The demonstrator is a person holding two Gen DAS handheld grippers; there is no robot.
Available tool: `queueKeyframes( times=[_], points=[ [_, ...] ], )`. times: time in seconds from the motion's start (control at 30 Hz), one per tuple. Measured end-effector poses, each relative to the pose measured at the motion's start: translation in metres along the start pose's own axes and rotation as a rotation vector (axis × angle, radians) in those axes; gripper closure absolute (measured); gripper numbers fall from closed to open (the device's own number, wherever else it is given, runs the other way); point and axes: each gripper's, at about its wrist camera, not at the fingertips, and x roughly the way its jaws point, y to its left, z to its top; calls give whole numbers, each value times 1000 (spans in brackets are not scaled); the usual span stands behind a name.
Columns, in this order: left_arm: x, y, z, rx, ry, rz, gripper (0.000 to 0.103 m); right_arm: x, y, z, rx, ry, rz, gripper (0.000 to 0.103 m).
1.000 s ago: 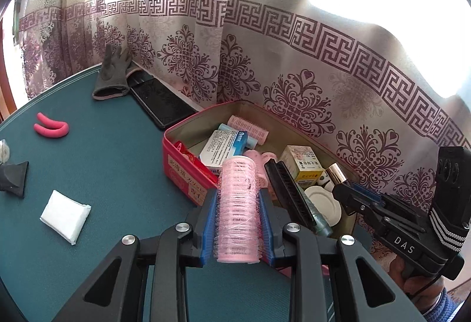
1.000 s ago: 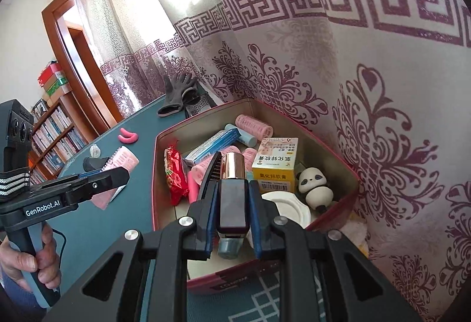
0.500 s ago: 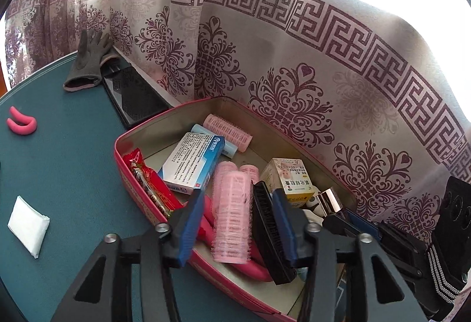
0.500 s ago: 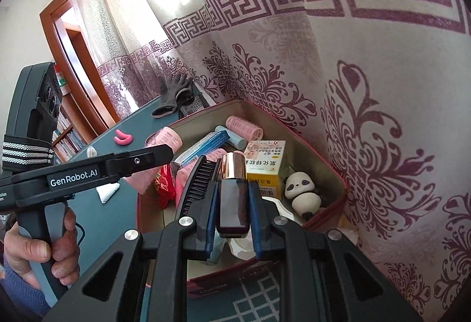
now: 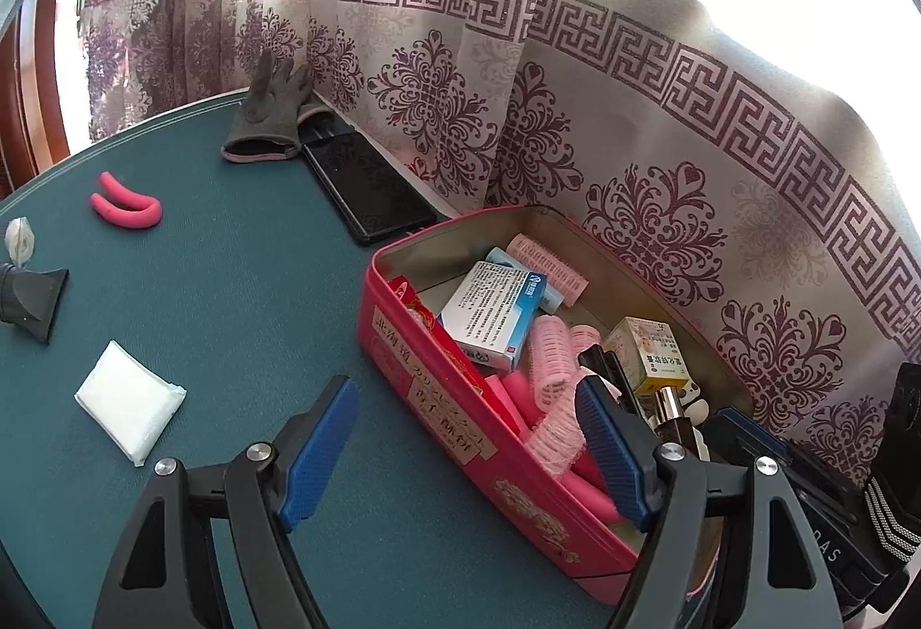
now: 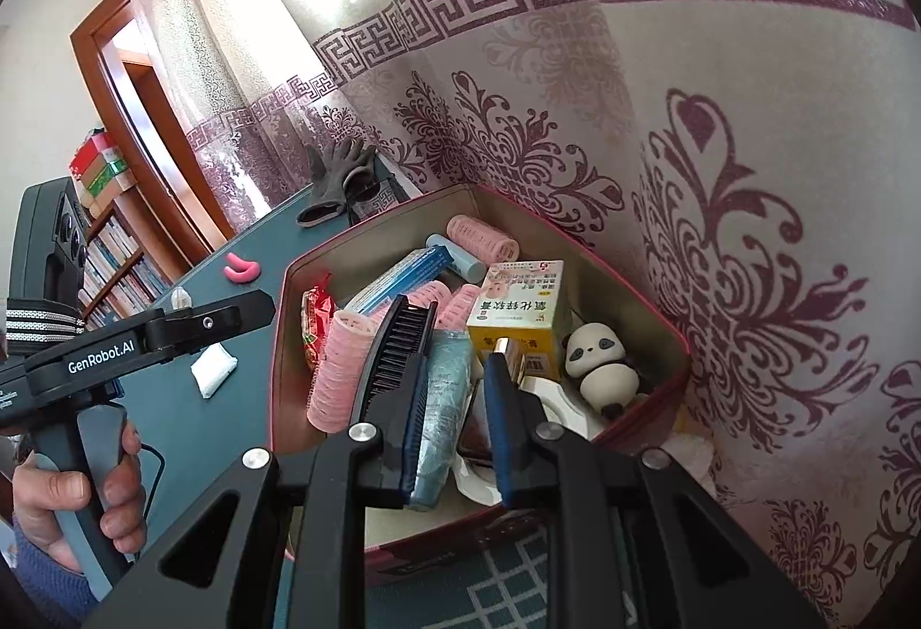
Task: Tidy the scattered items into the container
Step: 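Withdraw both tools and move the right tool toward the white tissue pack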
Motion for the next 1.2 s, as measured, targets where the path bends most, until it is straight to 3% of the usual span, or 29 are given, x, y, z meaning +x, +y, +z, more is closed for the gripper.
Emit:
queueKeyframes(
  times=[0.1, 0.17, 0.33, 0.37, 0.7, 0.83, 1.2],
  points=[
    [-1, 9, -7, -7, 6, 31, 24, -1, 5, -1, -7, -2, 5, 80],
    [-4, 17, -13, -14, 8, 55, 23, -1, 10, -2, -7, -2, 16, 75],
    [-15, 49, -26, -72, 14, 103, 23, 0, 27, -6, -33, -8, 38, 47],
    [-18, 57, -29, -87, 10, 115, 23, 0, 32, -7, -44, -9, 42, 46],
    [-52, 146, -53, -265, -18, 242, 23, 17, 107, -19, -224, 19, 124, 45],
    [-63, 177, -65, -313, -21, 280, 23, 31, 132, -28, -268, 59, 155, 39],
    [-79, 229, -87, -377, -19, 326, 23, 83, 178, -52, -325, 210, 199, 35]
  ],
)
